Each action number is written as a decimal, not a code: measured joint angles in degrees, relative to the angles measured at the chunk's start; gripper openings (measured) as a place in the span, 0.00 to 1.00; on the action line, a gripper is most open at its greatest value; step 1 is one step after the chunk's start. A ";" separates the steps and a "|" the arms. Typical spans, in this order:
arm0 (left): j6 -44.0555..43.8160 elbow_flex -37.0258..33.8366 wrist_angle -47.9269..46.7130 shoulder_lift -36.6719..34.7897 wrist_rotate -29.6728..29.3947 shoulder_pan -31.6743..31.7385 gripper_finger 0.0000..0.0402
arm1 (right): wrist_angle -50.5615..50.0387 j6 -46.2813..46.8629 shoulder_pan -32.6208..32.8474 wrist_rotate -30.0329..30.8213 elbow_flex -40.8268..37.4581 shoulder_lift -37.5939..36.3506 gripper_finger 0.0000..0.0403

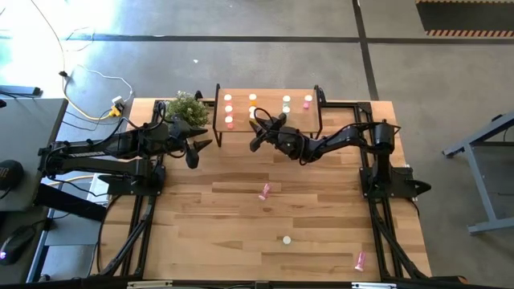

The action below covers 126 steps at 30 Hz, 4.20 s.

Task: Pick and place medicine bottles onto shelf by color
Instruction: Put the orange pill bottle on the shelf aligned with the other orange pill bottles

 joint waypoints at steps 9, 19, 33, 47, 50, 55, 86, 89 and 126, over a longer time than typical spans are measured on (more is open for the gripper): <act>1.46 0.00 0.00 0.00 -0.02 0.01 0.49 | -0.23 0.14 -0.98 -0.22 0.00 0.00 0.20; 1.40 0.00 0.00 -0.01 -0.02 0.01 0.49 | 0.65 0.31 0.36 -1.21 -0.07 0.03 0.20; 1.44 0.00 0.02 0.00 -0.02 0.01 0.49 | -0.15 0.71 0.28 -4.39 0.00 0.00 0.20; 1.46 0.00 0.00 -0.02 -0.02 0.00 0.49 | -1.19 -1.66 0.04 -3.37 -0.02 0.02 0.21; 1.46 0.00 0.01 -0.01 -0.02 -0.01 0.49 | -1.54 -1.76 0.04 -3.37 -0.04 0.04 0.21; 1.46 0.00 0.00 -0.02 -0.02 -0.01 0.49 | -2.02 -1.81 0.04 -3.30 -0.02 0.02 0.21; 1.31 0.00 0.00 -0.02 0.00 -0.01 0.49 | -18.88 -0.27 0.44 0.63 7.86 0.09 0.42; 1.29 0.00 0.00 -0.02 0.00 -0.01 0.49 | -21.71 -0.37 0.65 0.66 9.56 0.13 0.42; 1.08 0.00 -0.09 -0.02 2.84 0.00 0.49 | -33.23 4.44 3.03 9.00 10.27 -3.26 0.42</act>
